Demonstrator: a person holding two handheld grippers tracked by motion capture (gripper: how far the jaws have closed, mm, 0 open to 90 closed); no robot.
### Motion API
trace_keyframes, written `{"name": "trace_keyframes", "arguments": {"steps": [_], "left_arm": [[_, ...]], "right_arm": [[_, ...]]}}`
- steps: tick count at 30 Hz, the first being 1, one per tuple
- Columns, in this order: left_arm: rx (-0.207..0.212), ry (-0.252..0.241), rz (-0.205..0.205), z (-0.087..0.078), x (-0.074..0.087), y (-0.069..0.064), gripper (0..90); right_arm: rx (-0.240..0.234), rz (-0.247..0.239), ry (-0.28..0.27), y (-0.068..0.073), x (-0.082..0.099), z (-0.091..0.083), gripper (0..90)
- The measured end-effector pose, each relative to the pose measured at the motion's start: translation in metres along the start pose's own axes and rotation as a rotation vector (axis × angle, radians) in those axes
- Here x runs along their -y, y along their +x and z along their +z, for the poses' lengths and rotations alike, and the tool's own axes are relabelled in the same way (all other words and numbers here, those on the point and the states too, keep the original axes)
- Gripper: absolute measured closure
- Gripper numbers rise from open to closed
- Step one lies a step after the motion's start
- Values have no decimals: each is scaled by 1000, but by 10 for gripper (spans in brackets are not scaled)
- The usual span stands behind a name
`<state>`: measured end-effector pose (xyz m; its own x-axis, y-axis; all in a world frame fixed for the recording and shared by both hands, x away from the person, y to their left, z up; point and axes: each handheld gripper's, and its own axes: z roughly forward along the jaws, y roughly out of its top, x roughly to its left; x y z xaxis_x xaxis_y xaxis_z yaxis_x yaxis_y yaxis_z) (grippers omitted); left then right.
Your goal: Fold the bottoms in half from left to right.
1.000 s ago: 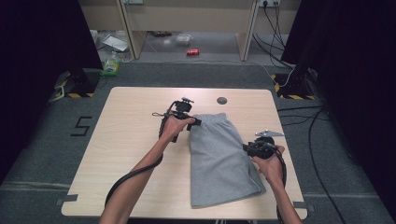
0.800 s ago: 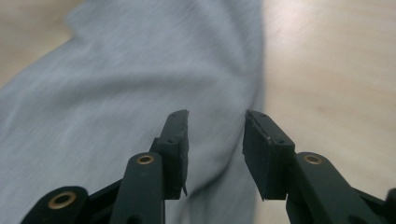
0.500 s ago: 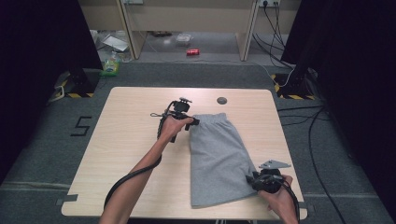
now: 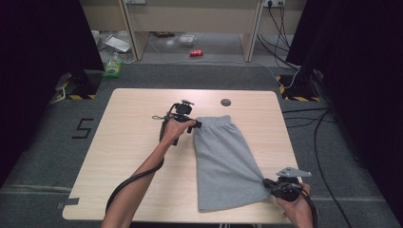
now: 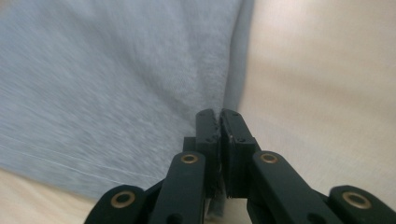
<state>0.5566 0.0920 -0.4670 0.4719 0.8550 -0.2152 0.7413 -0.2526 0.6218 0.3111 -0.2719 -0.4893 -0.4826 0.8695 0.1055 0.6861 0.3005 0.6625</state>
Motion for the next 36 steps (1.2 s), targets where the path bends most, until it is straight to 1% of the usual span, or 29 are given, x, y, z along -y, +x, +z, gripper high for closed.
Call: {"name": "trace_keyframes", "arguments": {"steps": [1, 2, 3, 4, 5, 7, 9, 10, 12, 14, 15, 17, 18, 19, 21, 23, 27, 29, 30, 31, 32, 34, 36], "left_arm": [[1, -1, 0, 0, 0, -1, 398], [3, 0, 4, 1, 0, -2, 397], [4, -1, 3, 1, 0, -2, 397], [4, -2, 3, 2, -1, -2, 395], [2, -3, -2, 3, -1, -2, 393], [-5, -2, -11, 4, -1, 0, 388], [-8, -13, -22, 5, -2, 1, 382], [-8, -19, -31, 5, -3, 2, 380], [-11, -19, -37, 5, -3, 4, 376], [-15, -21, -43, 6, -4, 5, 373], [-14, -23, -46, 6, -4, 6, 373], [-15, -22, -54, 8, -3, 6, 373], [-13, -22, -56, 8, -3, 6, 373], [-12, -24, -51, 9, -3, 6, 374], [-10, -26, -50, 9, -3, 6, 377], [-6, -24, -45, 11, -4, 6, 395], [-2, -24, -40, 20, -4, 4, 471], [-9, -32, -37, 23, -5, 3, 501], [-19, -42, -31, 25, -7, 2, 507], [-28, -47, -27, 26, -8, 1, 527], [-40, -46, -21, 28, -8, 0, 530], [-48, -45, -20, 33, -8, -2, 535], [-50, -48, -14, 33, -7, -3, 537]], "right_arm": [[-1, 1, 22, -1, 3, 6, 861], [-9, 14, 15, -1, 4, 8, 843], [14, 0, 23, 0, 1, 5, 801], [29, -10, 12, 1, -1, 3, 752], [47, -7, -5, 3, -3, 1, 710], [63, -16, -22, 9, -7, -3, 660], [61, -40, -43, 18, -10, -4, 629], [50, -49, -49, 24, -12, -4, 620], [22, -85, -67, 37, -16, -3, 613], [-27, -106, -86, 51, -19, -1, 613], [-60, -108, -93, 60, -21, 1, 616], [-92, -129, -87, 71, -24, 5, 618], [-95, -143, -82, 74, -24, 6, 617], [-100, -139, -76, 76, -25, 9, 614], [-85, -128, -62, 70, -23, 12, 602], [-65, -96, -47, 60, -18, 13, 589], [-33, -37, -19, 42, 0, 6, 567], [-12, -24, 0, 33, 11, 3, 570], [-9, -10, 0, 29, 15, 2, 594], [-36, 18, -29, 22, 20, 0, 609], [-48, 36, -36, 19, 21, -1, 617], [-45, 36, -32, 16, 20, -3, 609], [-52, 30, -25, 18, 19, -1, 556]]}}
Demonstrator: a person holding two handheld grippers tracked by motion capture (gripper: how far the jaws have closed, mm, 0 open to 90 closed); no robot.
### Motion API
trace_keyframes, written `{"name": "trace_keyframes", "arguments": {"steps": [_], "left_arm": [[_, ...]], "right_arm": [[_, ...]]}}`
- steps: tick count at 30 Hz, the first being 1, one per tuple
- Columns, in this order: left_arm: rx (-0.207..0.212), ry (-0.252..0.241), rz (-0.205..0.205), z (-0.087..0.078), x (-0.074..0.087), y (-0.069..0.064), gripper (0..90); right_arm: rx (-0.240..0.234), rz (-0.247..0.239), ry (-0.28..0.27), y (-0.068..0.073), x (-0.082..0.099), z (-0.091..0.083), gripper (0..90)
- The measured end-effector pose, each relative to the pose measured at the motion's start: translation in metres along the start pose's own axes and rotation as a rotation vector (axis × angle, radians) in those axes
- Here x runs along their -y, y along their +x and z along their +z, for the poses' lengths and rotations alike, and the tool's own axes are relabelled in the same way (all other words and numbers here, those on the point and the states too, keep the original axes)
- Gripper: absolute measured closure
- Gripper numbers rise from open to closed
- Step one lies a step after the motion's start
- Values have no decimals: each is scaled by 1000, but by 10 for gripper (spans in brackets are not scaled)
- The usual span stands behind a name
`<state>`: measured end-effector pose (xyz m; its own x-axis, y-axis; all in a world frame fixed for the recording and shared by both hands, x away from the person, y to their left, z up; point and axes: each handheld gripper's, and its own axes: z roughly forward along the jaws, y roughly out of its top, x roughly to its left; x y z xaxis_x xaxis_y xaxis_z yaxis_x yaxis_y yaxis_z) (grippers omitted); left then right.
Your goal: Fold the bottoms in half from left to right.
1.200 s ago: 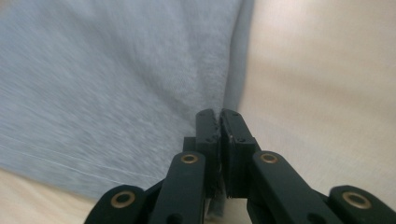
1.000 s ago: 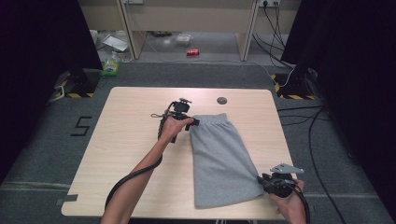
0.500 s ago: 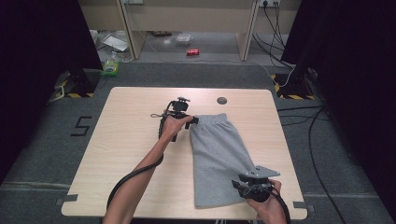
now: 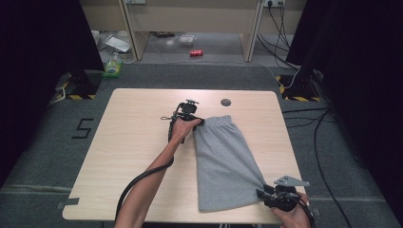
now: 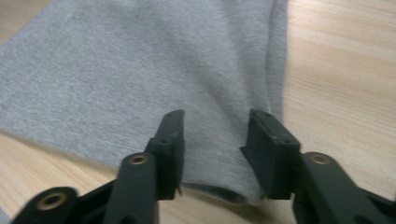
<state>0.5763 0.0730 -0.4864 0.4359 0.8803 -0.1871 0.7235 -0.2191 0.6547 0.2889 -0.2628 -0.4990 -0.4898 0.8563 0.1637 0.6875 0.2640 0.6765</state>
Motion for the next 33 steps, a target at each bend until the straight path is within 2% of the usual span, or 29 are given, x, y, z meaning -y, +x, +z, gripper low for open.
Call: {"name": "trace_keyframes", "arguments": {"steps": [2, 5, 8, 10, 15, 18, 25, 29, 33], "left_arm": [[10, -9, -7, -4, 0, 1, 532], [44, -22, -38, -13, -2, 4, 448], [59, -2, -32, -20, -2, 5, 403], [66, 3, -52, -23, -1, 7, 379], [66, 7, -92, -23, 1, 15, 360], [71, 20, -118, -17, 4, 18, 360], [69, 46, -128, -4, 9, 16, 363], [91, 45, -123, 2, 11, 12, 450], [84, 37, -111, 3, 11, 8, 531]], "right_arm": [[1, -3, 7, 5, -3, 1, 467], [-3, -55, -21, 24, -11, 2, 418], [-41, -109, -50, 47, -21, 7, 396], [-77, -145, -69, 67, -27, 14, 394], [-161, -211, -56, 104, -32, 32, 394], [-182, -236, -50, 117, -34, 40, 394], [-223, -288, -27, 141, -37, 57, 397], [-242, -305, -20, 151, -38, 63, 401], [-241, -326, -3, 158, -36, 69, 405]]}}
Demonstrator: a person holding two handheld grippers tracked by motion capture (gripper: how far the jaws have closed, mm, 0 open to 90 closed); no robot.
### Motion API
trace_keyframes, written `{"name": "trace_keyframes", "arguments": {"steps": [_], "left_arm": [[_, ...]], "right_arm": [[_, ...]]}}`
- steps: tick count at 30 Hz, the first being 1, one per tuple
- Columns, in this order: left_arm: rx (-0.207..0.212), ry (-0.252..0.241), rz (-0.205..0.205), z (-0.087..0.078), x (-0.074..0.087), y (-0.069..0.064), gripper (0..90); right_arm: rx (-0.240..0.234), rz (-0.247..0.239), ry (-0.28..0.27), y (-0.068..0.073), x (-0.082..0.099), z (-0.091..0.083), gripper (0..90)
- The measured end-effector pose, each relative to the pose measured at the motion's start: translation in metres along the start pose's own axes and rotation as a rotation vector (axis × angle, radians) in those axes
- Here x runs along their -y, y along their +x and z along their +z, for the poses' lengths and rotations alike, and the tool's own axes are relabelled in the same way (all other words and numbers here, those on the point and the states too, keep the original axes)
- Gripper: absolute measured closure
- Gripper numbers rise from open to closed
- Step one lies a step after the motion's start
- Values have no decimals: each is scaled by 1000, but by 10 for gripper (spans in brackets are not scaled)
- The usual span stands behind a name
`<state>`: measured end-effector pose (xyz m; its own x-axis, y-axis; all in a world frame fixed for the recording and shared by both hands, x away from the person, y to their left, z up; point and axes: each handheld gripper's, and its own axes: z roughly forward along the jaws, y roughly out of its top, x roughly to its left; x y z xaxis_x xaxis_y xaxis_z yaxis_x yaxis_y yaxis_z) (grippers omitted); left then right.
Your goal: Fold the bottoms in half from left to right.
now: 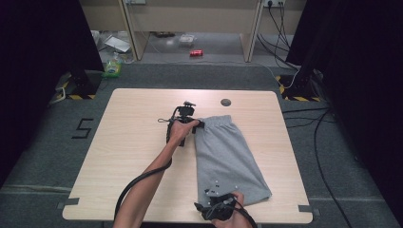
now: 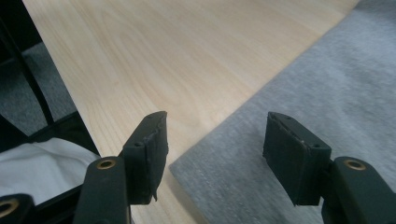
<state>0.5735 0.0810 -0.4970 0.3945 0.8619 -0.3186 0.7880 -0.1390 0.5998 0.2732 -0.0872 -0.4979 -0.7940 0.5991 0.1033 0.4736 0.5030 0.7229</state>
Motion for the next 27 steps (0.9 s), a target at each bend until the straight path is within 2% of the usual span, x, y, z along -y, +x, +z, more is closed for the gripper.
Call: {"name": "trace_keyframes", "arguments": {"steps": [5, 6, 7, 10, 11, 12, 14, 17, 21, 26, 27], "left_arm": [[-31, -25, 45, 0, -1, -7, 638], [-36, -29, 49, 0, -2, -8, 653], [-43, -31, 54, 0, -2, -9, 662], [-52, -33, 69, 1, -4, -10, 678], [-52, -32, 72, 1, -4, -11, 682], [-53, -34, 74, 1, -4, -11, 685], [-54, -36, 81, 1, -5, -10, 689], [-55, -36, 88, 1, -5, -10, 694], [-55, -35, 102, -2, -6, -6, 706], [-70, -23, 124, -10, -6, 3, 713], [-73, -21, 128, -13, -7, 6, 714]], "right_arm": [[12, -30, 26, 7, 2, 7, 403], [18, -22, 44, 8, 4, 8, 412], [22, -39, 46, 8, 5, 10, 419], [63, -97, 53, 12, 5, 12, 477], [76, -106, 55, 13, 5, 12, 517], [84, -115, 53, 14, 5, 12, 595], [77, -124, 51, 15, 3, 14, 710], [74, -130, 53, 16, 0, 16, 812], [38, -78, 30, 14, -2, 21, 838], [-21, -79, 22, 22, -12, 34, 844], [-28, -95, 18, 24, -16, 39, 845]]}}
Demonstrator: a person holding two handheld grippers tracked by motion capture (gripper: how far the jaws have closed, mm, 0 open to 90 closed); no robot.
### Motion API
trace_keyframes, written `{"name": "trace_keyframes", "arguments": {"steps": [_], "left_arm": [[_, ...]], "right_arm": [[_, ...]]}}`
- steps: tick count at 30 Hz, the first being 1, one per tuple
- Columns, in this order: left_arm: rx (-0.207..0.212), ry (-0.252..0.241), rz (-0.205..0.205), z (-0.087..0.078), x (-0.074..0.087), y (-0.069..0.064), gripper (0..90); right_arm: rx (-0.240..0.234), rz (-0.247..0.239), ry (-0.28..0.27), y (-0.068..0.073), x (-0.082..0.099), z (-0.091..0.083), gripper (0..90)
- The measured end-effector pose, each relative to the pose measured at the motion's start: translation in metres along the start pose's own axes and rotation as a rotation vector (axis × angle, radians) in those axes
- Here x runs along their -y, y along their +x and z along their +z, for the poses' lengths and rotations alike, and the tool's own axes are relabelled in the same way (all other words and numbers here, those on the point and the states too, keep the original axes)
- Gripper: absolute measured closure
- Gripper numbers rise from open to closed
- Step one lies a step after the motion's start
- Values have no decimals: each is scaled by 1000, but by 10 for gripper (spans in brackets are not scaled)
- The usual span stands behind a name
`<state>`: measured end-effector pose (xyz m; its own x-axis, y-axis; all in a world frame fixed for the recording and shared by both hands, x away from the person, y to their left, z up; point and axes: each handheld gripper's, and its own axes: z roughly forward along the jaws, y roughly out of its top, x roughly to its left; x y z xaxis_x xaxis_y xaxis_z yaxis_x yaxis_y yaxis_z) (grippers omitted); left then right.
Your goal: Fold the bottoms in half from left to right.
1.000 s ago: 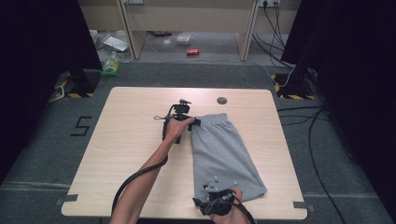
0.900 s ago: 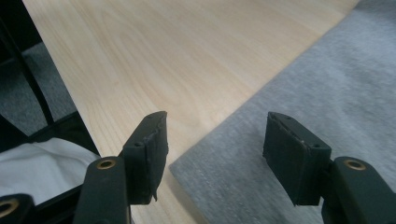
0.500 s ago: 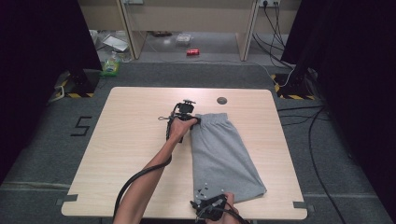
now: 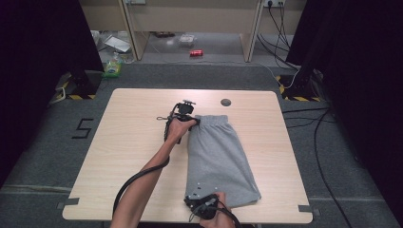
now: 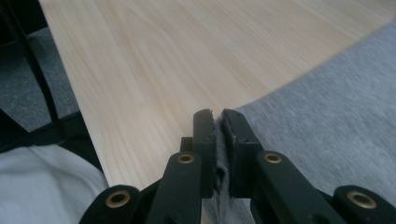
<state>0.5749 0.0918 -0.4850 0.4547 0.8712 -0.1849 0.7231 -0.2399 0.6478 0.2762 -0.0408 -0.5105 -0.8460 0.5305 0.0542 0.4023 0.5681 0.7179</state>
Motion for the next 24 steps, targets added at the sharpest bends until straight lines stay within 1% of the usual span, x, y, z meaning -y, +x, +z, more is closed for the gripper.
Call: {"name": "trace_keyframes", "arguments": {"steps": [3, 4, 5, 7, 8, 10, 11, 12, 13, 14, 17, 18, 19, 21, 22, 23, 24], "left_arm": [[-10, 5, 5, -7, 1, 10, 715], [-16, 10, 8, -9, 2, 14, 714], [-21, 13, 9, -12, 3, 19, 714], [-28, 19, -1, -17, 7, 30, 714], [-31, 20, -7, -20, 9, 37, 714], [-36, 21, -14, -24, 12, 45, 714], [-38, 19, -19, -27, 14, 51, 714], [-40, 18, -19, -29, 15, 53, 714], [-43, 16, -23, -31, 17, 58, 713], [-44, 15, -26, -33, 18, 61, 713], [-44, 12, -40, -35, 21, 67, 712], [-41, 13, -42, -36, 21, 69, 711], [-39, 12, -46, -36, 22, 70, 710], [-39, 11, -47, -36, 22, 70, 705], [-40, 11, -45, -35, 22, 70, 704], [-44, 12, -45, -34, 22, 69, 703], [-45, 12, -45, -34, 22, 69, 701]], "right_arm": [[-35, -10, -5, 8, -13, 14, 846], [-39, -25, -9, 9, -16, 17, 846], [-50, -30, -10, 12, -20, 21, 846], [-72, -22, -11, 17, -27, 28, 846], [-79, -28, -11, 20, -30, 32, 846], [-94, -35, -13, 24, -35, 38, 846], [-101, -49, -19, 25, -37, 42, 846], [-111, -38, -18, 28, -40, 45, 846], [-116, -52, -23, 28, -42, 47, 846], [-119, -37, -21, 31, -44, 50, 846], [-132, -35, -27, 33, -48, 56, 845], [-132, -47, -31, 33, -49, 57, 845], [-139, -46, -33, 34, -50, 59, 844], [-136, -35, -26, 35, -49, 61, 835], [-136, -37, -27, 34, -49, 62, 827], [-141, -39, -30, 33, -49, 62, 807], [-152, -26, -36, 32, -50, 62, 781]]}}
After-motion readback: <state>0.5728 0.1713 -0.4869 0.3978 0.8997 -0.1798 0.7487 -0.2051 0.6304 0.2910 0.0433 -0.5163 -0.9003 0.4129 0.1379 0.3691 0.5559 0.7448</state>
